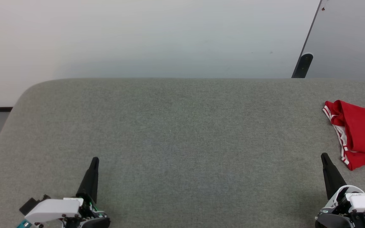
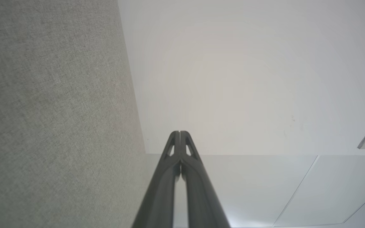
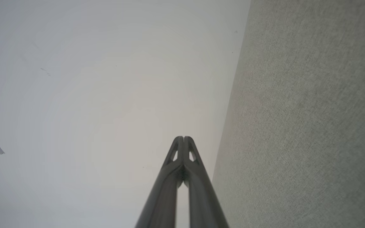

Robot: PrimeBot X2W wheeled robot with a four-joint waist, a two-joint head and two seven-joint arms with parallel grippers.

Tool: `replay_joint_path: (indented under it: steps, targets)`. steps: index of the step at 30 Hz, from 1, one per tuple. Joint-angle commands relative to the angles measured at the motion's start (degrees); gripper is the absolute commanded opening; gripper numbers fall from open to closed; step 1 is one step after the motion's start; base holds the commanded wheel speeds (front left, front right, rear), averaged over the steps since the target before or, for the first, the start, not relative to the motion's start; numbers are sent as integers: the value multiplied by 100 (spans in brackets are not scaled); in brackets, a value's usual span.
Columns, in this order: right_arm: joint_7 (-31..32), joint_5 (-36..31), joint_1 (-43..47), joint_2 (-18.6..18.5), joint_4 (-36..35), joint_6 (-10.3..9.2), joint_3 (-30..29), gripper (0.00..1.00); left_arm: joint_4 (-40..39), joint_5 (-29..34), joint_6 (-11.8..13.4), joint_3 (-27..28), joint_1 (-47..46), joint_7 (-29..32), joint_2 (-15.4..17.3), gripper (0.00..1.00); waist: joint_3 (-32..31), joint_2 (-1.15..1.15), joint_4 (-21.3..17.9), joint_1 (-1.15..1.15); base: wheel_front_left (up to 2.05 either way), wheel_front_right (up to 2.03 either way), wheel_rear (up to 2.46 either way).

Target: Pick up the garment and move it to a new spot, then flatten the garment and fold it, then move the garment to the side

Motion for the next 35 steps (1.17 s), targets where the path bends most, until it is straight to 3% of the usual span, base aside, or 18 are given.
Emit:
replay_joint_path:
  steps: [1,35]
  targets:
    - [8,22,-13,14,1,-6,-2,0,3,-16,-33,0,-53,17,-7,0,0,0,0,0,0,0,0]
    - [7,23,-13,13,1,-6,-2,0,2,-17,-33,-1,-53,16,-7,0,0,0,0,0,0,0,0]
